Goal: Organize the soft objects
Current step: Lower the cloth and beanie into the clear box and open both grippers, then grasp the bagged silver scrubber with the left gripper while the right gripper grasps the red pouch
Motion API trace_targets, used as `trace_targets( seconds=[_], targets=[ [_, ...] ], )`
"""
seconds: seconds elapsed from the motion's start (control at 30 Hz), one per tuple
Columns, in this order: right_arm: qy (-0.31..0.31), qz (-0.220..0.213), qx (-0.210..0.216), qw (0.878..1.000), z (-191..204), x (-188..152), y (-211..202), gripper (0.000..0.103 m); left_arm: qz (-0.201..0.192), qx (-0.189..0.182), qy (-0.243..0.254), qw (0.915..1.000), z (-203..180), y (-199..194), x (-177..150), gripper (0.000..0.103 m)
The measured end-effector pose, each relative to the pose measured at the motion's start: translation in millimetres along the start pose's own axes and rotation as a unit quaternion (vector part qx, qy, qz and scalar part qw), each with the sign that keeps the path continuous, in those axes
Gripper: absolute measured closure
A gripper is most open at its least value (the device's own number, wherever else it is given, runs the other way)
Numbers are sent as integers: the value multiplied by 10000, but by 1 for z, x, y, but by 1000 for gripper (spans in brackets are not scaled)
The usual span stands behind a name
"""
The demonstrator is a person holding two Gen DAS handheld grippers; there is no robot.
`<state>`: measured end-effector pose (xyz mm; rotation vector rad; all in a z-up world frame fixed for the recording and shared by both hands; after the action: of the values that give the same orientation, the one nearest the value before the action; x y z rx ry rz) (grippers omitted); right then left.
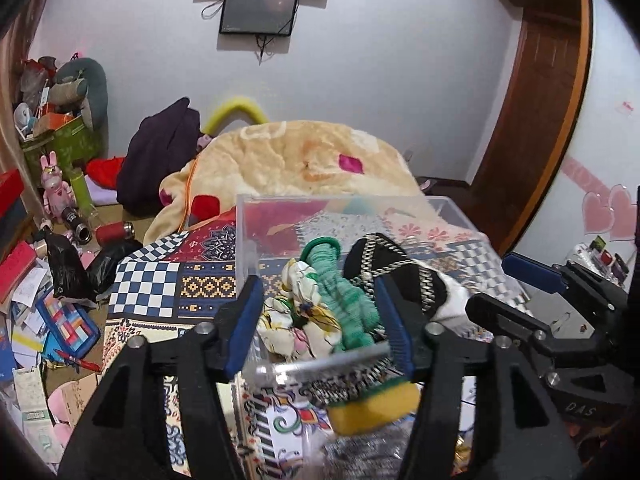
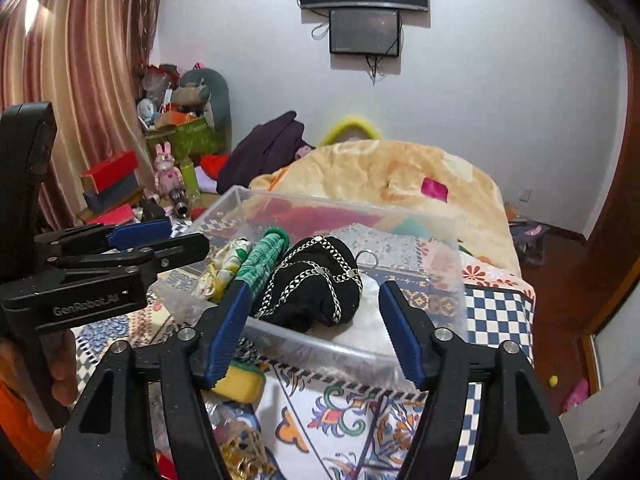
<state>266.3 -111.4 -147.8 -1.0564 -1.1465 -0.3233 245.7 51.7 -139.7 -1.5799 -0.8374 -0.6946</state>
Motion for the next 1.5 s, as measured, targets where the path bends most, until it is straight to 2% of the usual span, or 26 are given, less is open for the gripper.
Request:
trace_targets(
  seconds=[0.17,0.3,0.43,0.67,0.73,0.87,1.07,1.17,1.27,1.3,1.37,1.43,1.5],
  targets=[
    [47,-118,32,9999,-2,-7,-19,35,-80,-102,83,9999,-8,-24,-10,31],
    [55,-18,45,10000,1,-22,-24,35,80,-160,162,9997,-13,-30,-30,27],
    [48,288,153,9995,8,-50,-21,35,400,-276,120,9987,-17,-28,-60,27],
    [-81,1038,463,9935,30,-107,-6,35,1060,-246,23,9941,-10,-6,-113,27],
    [-126,1201,504,9914,34,-117,1,35,1149,-225,-16,9931,-7,-3,-122,27],
    [-72,1231,472,9912,31,-121,6,35,1150,-196,-189,9930,2,-6,-131,26],
    [-52,1187,4,9929,6,-119,6,35,1185,-76,-225,9927,15,-15,-139,26],
    [-73,1228,-392,9916,-12,-125,1,35,1190,-40,-234,9926,21,-19,-141,26],
    [131,1237,-314,9917,-23,-125,-6,35,1152,-32,-205,9931,21,-21,-141,27],
    [202,1196,-206,9924,-23,-121,-9,35,1143,-31,-189,9933,21,-20,-141,27],
    [257,1064,0,9940,-17,-112,-17,35,1106,-72,-185,9937,18,-21,-141,34],
    [210,926,169,9953,-6,-102,-21,35,1096,-205,-188,9936,12,-20,-141,48],
    [118,894,297,9955,6,-98,-19,35,1088,-310,-219,9933,7,-20,-140,53]
  ],
)
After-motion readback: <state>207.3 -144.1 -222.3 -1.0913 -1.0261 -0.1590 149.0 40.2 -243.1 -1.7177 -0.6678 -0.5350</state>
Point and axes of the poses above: each gripper's, at about its wrist camera, not at the fingertips, and y roughly the way its jaws point, z to its left, x to its top, the point moved 8 cm from there along y, roughly the way its jaws point, and after that the axes turned 2 degrees about -z, right-handed, at the moved point
